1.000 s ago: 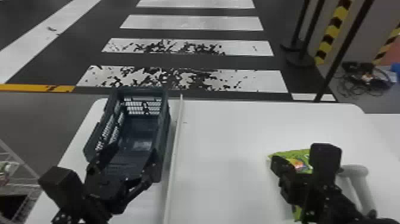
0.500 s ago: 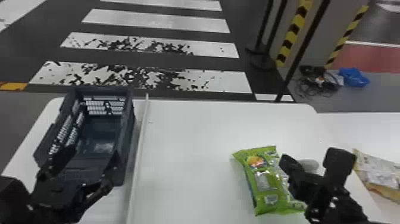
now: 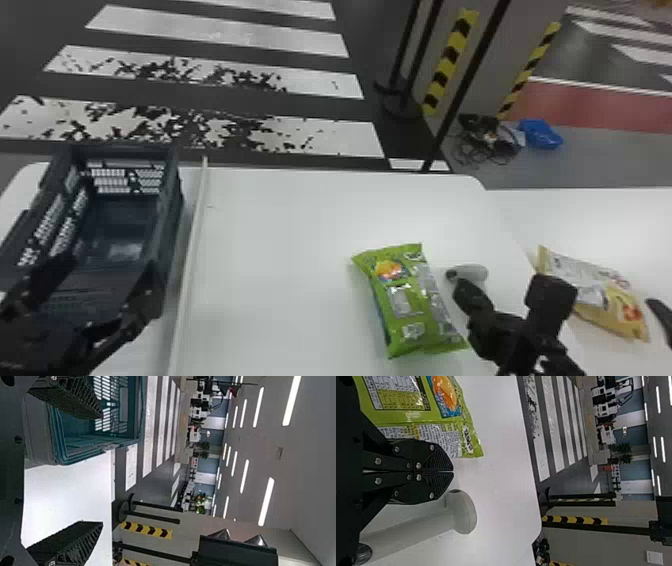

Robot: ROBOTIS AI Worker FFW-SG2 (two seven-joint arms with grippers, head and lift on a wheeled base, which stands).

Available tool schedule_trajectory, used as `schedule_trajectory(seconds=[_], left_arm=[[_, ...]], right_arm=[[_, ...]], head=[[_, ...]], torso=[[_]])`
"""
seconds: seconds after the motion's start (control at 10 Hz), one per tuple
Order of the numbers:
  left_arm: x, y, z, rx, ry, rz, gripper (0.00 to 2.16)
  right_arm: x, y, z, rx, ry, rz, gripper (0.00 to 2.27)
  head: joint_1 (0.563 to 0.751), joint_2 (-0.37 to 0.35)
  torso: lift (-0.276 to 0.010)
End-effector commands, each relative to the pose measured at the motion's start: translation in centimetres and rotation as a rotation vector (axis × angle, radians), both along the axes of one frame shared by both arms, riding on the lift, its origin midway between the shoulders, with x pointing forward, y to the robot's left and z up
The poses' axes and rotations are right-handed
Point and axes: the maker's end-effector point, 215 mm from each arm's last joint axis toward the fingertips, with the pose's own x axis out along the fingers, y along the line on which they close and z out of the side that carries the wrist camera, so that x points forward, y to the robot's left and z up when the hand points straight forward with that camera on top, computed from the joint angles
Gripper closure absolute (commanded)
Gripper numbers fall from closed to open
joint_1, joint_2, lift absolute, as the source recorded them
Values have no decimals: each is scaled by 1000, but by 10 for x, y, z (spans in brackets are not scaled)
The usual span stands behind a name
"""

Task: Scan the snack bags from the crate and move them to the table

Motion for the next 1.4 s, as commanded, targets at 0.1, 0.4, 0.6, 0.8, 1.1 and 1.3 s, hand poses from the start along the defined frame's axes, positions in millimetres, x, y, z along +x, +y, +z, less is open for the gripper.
schedule_trajectory(seconds=[0.1, 0.4, 0.6, 0.8, 1.1, 1.3], left_arm=[[-2, -2, 0, -3, 0, -6, 36], [-2, -4, -1, -4, 0, -11, 36], [-2, -4, -2, -5, 4, -11, 36], [-1, -5, 0, -7, -1, -12, 36], [-1, -8, 1, -11, -2, -15, 36], [-1, -8, 1, -12, -2, -15, 36]], right_arm=[[-13, -2, -7, 6, 1, -5, 2246], [-21, 3, -20, 14, 8, -2, 2246], [-27, 5, -29, 13, 15, 2, 2246], [-33, 7, -33, 18, 17, 3, 2246], [-38, 12, -34, 23, 11, 10, 2246], [-42, 17, -36, 35, 12, 14, 2246]], head=[[695, -259], [695, -263], [695, -262], [695, -261], [695, -263], [695, -260]], torso=[[-95], [-95], [-95], [-95], [-95], [-95]])
